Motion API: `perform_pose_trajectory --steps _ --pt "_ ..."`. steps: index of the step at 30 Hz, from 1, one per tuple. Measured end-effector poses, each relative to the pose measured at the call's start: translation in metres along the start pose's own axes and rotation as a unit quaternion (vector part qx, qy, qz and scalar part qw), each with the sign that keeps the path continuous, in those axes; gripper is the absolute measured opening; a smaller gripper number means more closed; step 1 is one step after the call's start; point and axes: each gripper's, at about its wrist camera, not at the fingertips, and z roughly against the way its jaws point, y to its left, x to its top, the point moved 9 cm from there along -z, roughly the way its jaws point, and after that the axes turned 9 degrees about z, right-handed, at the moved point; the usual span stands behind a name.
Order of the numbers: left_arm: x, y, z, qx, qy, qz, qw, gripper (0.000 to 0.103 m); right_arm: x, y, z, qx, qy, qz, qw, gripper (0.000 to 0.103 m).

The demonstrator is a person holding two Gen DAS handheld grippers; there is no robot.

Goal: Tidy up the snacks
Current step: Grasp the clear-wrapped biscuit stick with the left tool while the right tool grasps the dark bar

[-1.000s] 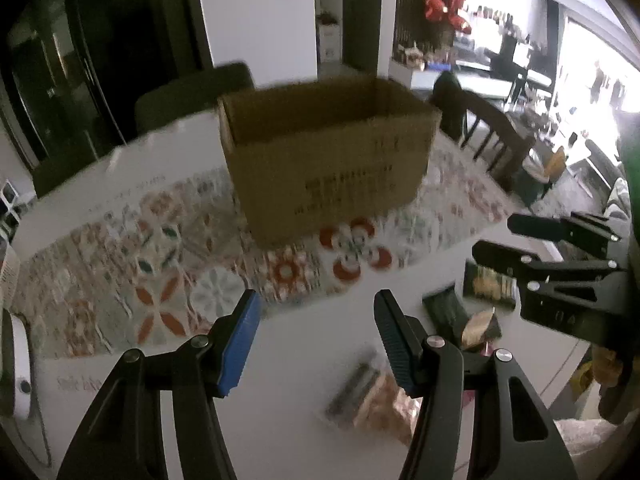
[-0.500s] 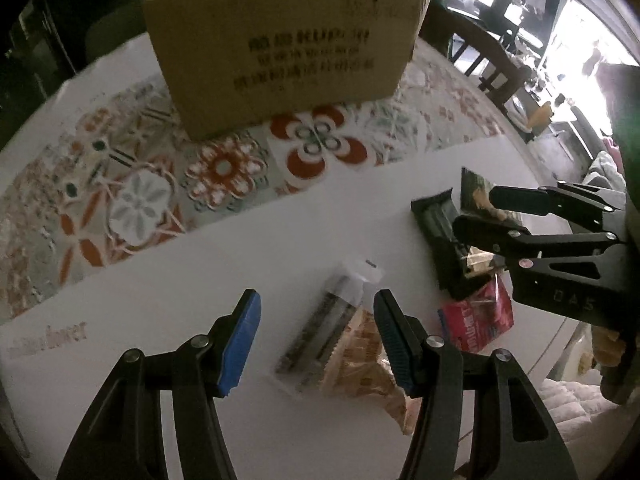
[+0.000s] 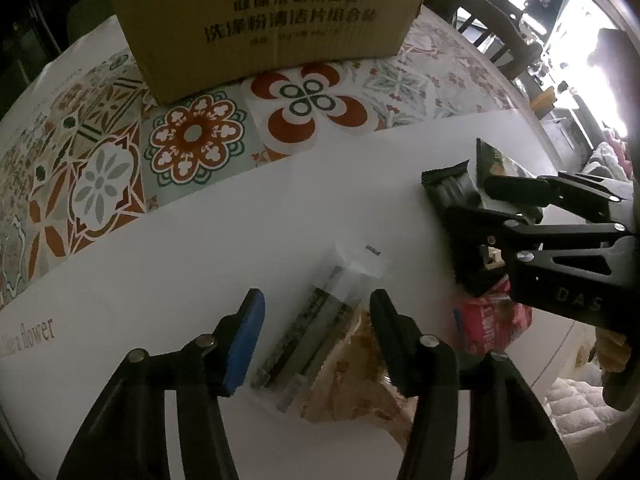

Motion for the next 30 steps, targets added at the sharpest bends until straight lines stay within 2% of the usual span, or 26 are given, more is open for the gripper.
perform_pose_trajectory --steps 6,8,11,13,18,26,28,30 --pt "0.001 -0.001 -0.005 0.002 -0.001 0.004 1.0 0.042 0.001 0.003 -0.009 0.001 0.008 0.001 1.0 0.056" --pt "0.002 -0.001 -0.004 0.003 -0.007 0.002 1.0 0.03 0.002 0.003 -0.011 -0.001 0.007 -0.001 1.0 0.056" --pt "0.005 -0.002 -0.005 0.002 -0.011 0.0 0.9999 0.026 0.003 0.002 -0.013 0.0 0.001 -0.004 1.0 0.051" --pt "0.006 -0.004 -0.007 0.0 -0.013 0.002 0.9999 0.026 0.003 0.002 -0.013 -0.005 -0.003 0.003 1.0 0.045" --pt "0.007 0.001 -0.001 -0.005 -0.022 0.017 0.9996 0.024 0.006 0.006 -0.01 -0.005 -0.012 0.008 1.0 0.044" --pt "0.017 0.006 0.029 -0.012 -0.074 0.036 0.9965 0.024 0.018 0.012 0.021 -0.006 -0.067 0.022 0.997 0.042" --pt "0.02 0.006 0.037 -0.014 -0.087 0.038 0.9954 0.024 0.021 0.014 0.029 -0.003 -0.08 0.027 0.996 0.025" --pt "0.024 0.005 0.041 -0.014 -0.094 0.04 0.9947 0.024 0.025 0.017 0.034 0.001 -0.088 0.03 0.996 0.024"
